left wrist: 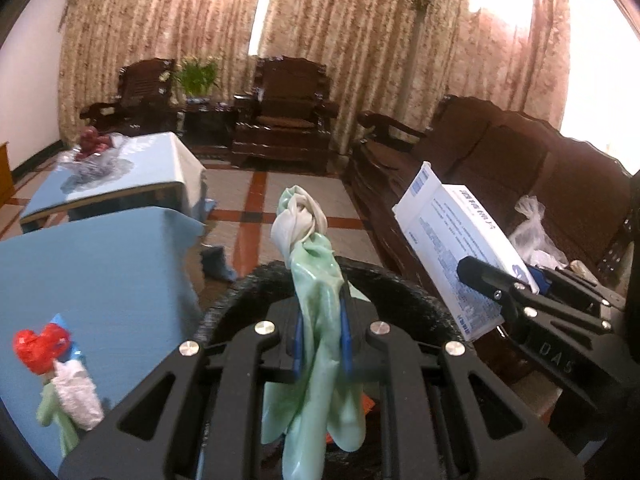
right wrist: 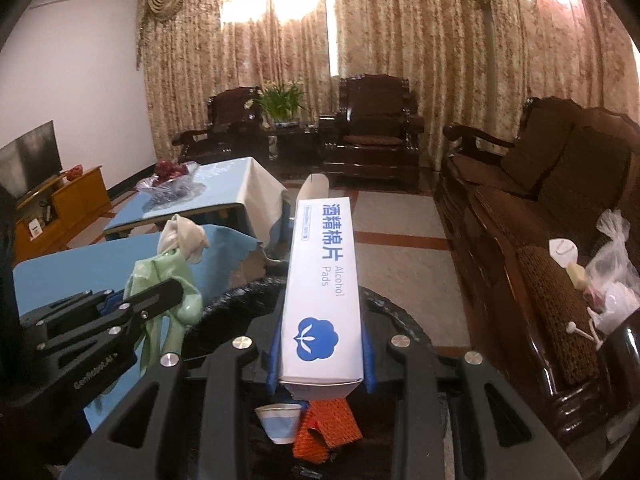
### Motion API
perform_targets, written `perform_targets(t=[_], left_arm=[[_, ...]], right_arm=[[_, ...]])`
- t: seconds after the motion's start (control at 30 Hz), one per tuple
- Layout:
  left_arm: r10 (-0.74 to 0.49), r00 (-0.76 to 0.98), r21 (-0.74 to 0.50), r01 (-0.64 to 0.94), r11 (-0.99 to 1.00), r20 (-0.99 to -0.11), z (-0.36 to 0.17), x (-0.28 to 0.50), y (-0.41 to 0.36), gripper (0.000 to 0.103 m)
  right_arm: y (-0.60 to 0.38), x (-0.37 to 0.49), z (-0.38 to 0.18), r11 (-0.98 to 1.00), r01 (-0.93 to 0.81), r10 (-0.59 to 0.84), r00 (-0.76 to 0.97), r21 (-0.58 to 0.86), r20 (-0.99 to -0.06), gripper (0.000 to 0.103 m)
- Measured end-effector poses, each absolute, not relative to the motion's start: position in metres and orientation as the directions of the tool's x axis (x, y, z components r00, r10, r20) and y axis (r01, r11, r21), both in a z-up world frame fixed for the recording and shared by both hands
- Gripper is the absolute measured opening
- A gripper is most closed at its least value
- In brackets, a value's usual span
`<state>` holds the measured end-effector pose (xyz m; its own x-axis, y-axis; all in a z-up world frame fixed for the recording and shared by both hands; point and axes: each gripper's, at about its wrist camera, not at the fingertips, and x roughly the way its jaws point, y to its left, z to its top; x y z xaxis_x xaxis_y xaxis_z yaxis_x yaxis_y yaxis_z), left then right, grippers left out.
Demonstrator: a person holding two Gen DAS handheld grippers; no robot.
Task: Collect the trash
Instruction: 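Carry the glove and alcohol pad box over the trash bin and release them, then move both tools back to the remaining glove, tissue and red bag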
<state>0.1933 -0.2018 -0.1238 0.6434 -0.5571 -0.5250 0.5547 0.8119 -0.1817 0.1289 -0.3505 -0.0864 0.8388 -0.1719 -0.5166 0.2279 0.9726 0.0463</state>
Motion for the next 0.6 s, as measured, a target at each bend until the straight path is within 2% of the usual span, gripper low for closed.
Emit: perform_targets(t=[0.07, 0.1, 0.13, 0.17, 0.2, 0.23, 0.27, 0.33, 0.37, 0.43, 0.6], left_arm=[[-0.567, 0.631, -0.186, 0.566, 0.803, -0.529, -0.127, 0.195, -0.206, 0.021], [-0.573, 0.620, -0.190, 0.573, 0.797, -0.536, -0.129, 0.196, -0.208, 0.027], [-0.571, 0.619, -0.190, 0.572, 0.798, -0.539, -0.131, 0.196, -0.209, 0.043], [-0.569, 0.626, -0.188, 0.568, 0.801, -0.534, -0.130, 0.196, -0.209, 0.050], [-0.568, 0.631, -0.188, 0.566, 0.803, -0.528, -0.129, 0.195, -0.208, 0.055], [-0.569, 0.633, -0.188, 0.566, 0.803, -0.525, -0.129, 0.195, -0.204, 0.056], [-0.566, 0.637, -0.183, 0.565, 0.805, -0.524, -0.128, 0.195, -0.202, 0.057], [-0.549, 0.658, -0.166, 0.552, 0.817, -0.515, -0.125, 0.194, -0.194, 0.067], [-0.540, 0.668, -0.160, 0.543, 0.824, -0.512, -0.122, 0.194, -0.189, 0.070], [-0.517, 0.694, -0.147, 0.521, 0.841, -0.502, -0.116, 0.195, -0.175, 0.082], [-0.449, 0.751, -0.123, 0.450, 0.885, -0.483, -0.102, 0.193, -0.133, 0.089]], right_arm=[[-0.359, 0.129, -0.092, 0.969, 0.243, -0.181, 0.830, 0.049, -0.528, 0.032], [-0.362, 0.129, -0.094, 0.967, 0.251, -0.187, 0.826, 0.050, -0.532, 0.032], [-0.365, 0.129, -0.097, 0.963, 0.267, -0.203, 0.822, 0.045, -0.532, 0.039], [-0.368, 0.128, -0.099, 0.960, 0.279, -0.219, 0.817, 0.035, -0.534, 0.043], [-0.370, 0.126, -0.102, 0.956, 0.291, -0.232, 0.813, 0.028, -0.534, 0.050], [-0.372, 0.125, -0.103, 0.952, 0.304, -0.244, 0.810, 0.025, -0.534, 0.060], [-0.374, 0.125, -0.103, 0.949, 0.314, -0.252, 0.807, 0.027, -0.534, 0.067], [-0.378, 0.122, -0.103, 0.942, 0.334, -0.265, 0.810, 0.040, -0.524, 0.092], [-0.379, 0.119, -0.102, 0.938, 0.342, -0.269, 0.814, 0.049, -0.515, 0.096], [-0.378, 0.115, -0.099, 0.938, 0.338, -0.258, 0.832, 0.079, -0.492, 0.098], [-0.359, 0.120, -0.091, 0.950, 0.296, -0.217, 0.853, 0.096, -0.475, 0.098]])
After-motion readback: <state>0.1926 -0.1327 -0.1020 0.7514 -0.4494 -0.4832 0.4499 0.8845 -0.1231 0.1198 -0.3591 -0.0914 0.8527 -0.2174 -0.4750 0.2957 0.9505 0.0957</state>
